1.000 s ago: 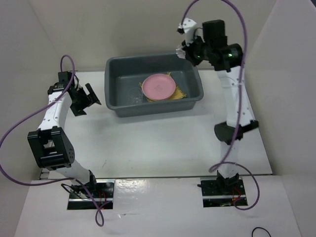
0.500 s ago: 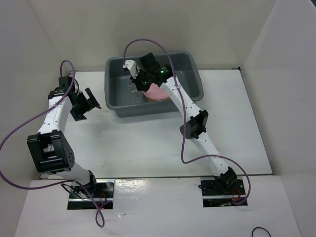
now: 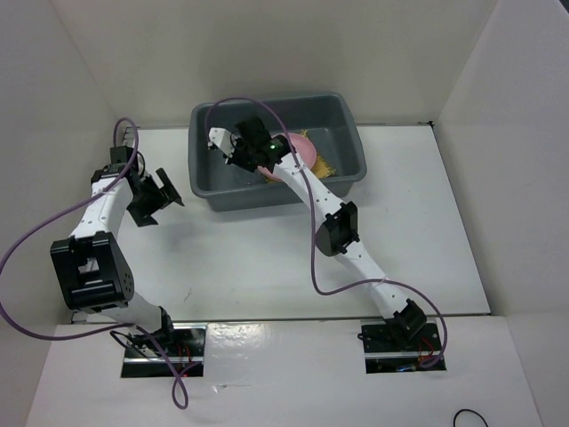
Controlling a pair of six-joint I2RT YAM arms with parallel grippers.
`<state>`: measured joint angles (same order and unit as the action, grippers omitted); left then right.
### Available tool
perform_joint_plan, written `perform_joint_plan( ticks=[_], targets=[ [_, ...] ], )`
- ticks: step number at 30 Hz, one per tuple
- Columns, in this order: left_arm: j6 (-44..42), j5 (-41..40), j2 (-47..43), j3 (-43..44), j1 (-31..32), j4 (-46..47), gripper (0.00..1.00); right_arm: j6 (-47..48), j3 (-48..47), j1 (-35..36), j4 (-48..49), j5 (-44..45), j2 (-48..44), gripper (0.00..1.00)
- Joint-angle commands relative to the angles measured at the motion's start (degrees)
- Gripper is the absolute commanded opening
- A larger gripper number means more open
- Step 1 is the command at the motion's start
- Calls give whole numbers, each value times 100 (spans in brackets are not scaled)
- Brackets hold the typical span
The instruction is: Place the mixed dishes into the plastic bin
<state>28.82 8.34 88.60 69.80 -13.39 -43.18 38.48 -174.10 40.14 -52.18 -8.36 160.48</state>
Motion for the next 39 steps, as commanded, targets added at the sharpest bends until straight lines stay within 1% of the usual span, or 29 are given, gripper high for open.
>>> perform_joint_plan(
  ticks=[1, 4, 6, 10, 13, 15, 16, 22, 26, 28, 29, 30, 31, 33, 34, 35, 36, 37, 38, 39],
  targets=[
    [-25, -60, 175, 271, -32, 38, 100, 677, -212, 257, 524, 221, -35, 0],
    [-78, 1, 228, 324, -198, 38, 100, 941, -212, 310, 647, 221, 96, 0],
    [-130, 1, 228, 324, -295, 38, 100, 1073, -160, 310, 779, 221, 149, 4],
    [-131, 115, 228, 324, -498, 38, 100, 1293, -54, 310, 929, 273, 150, 12],
    [-131, 115, 281, 324, -550, 38, 100, 1355, -1, 310, 982, 274, 150, 23],
    [-131, 168, 281, 271, -551, 38, 100, 1355, -1, 310, 1034, 274, 150, 28],
    [-131, 168, 281, 271, -551, 38, 100, 1355, -1, 310, 1113, 274, 150, 29],
    [-236, 168, 334, 271, -551, 38, 100, 1408, 52, 363, 1175, 274, 150, 29],
    [-236, 115, 334, 271, -551, 38, 100, 1127, -237, 363, 1175, 378, 150, 32],
    [-236, 115, 334, 271, -551, 38, 100, 978, -500, 363, 1175, 528, 203, 40],
    [-289, 115, 273, 271, -551, 38, 100, 725, -563, 363, 1280, 798, 89, 44],
    [-289, 46, 272, 323, -603, 38, 100, 557, -563, 311, 1350, 957, -16, 55],
    [-359, 45, 211, 411, -604, 38, 100, 373, -563, 310, 1351, 1116, -139, 64],
    [-543, -130, 53, 586, -656, 90, 100, -198, -563, 13, 1107, 1406, -587, 79],
    [-622, -183, -26, 674, -709, 90, 100, -409, -563, -128, 914, 1407, -763, 83],
    [-788, -183, -27, 788, -709, 90, 100, -994, -563, -295, 468, 1407, -1121, 87],
    [-842, -183, -27, 911, -709, 90, 100, -1400, -563, -731, 220, 1407, -1307, 91],
    [-843, -183, -27, 1121, -709, 38, 100, -1770, -563, -997, -96, 1294, -1501, 91],
    [-843, -123, -96, 1193, -709, 38, 100, -2365, -563, -1269, -830, 1076, -1859, 93],
    [-843, -44, -97, 1194, -709, 90, 100, -2606, -563, -1785, -1168, 751, -2019, 94]
  ],
)
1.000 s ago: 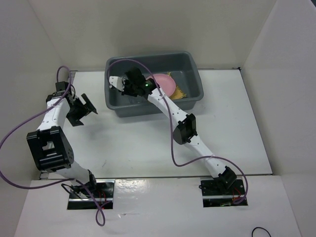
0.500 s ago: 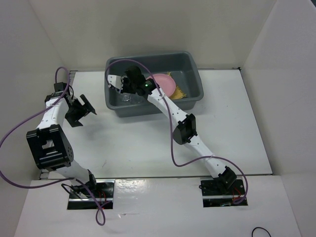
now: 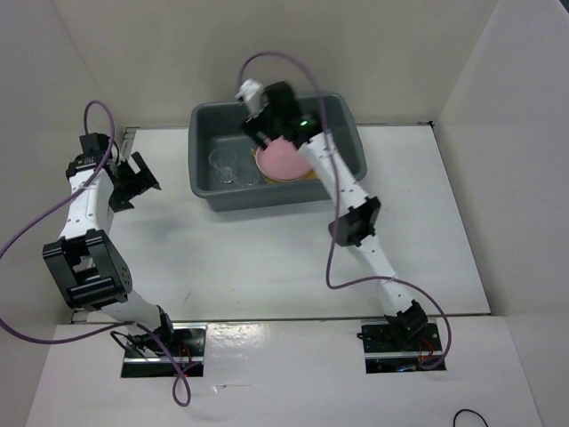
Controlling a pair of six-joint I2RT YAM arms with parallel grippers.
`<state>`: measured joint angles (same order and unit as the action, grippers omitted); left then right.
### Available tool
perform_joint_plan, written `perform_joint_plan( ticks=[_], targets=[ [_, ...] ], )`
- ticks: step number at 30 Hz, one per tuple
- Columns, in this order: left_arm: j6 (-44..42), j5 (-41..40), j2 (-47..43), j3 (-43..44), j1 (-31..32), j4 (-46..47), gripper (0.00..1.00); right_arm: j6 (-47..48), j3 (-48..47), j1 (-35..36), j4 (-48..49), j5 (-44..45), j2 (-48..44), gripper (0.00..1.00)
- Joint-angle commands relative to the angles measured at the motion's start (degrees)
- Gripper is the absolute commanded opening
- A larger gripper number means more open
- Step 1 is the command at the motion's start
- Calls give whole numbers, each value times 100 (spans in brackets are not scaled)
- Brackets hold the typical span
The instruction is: Place the mixed dishes into the plastic bin
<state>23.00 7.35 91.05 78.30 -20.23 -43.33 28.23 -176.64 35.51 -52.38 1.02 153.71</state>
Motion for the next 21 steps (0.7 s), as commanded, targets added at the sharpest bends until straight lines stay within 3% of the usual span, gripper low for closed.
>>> perform_joint_plan(
  ticks=[1, 4, 7, 11, 12, 15, 17, 21],
  targets=[
    [-322, 247, -420, 396, -25, 158, 100, -1705, -214, -1536, -1447, -189, -1491, 94],
    [-384, 729, -552, 335, -25, 342, 100, -1584, 803, -2298, -1521, 92, -2589, 99],
    [-446, 1319, -666, 142, -25, 702, 100, -1364, 1874, -3422, -2013, -522, -3538, 99],
    [-393, 1786, -852, 89, -25, 914, 100, -1206, 4939, -4637, -1943, -963, -5312, 99],
    [-393, 1787, -930, 89, -25, 914, 100, -1206, 6138, -4788, -1830, -1015, -5673, 99],
    [-507, 1638, -1054, 27, -78, 827, 100, -1083, 8014, -5027, -1127, -1016, -6992, 99],
    [-560, 1523, -1106, -43, -78, 694, 100, -1083, 8757, -5027, -538, -902, -7746, 99],
    [-508, 2452, -1255, -455, -130, 729, 100, -1223, 10408, -5027, 244, -693, -8576, 99]
  ],
)
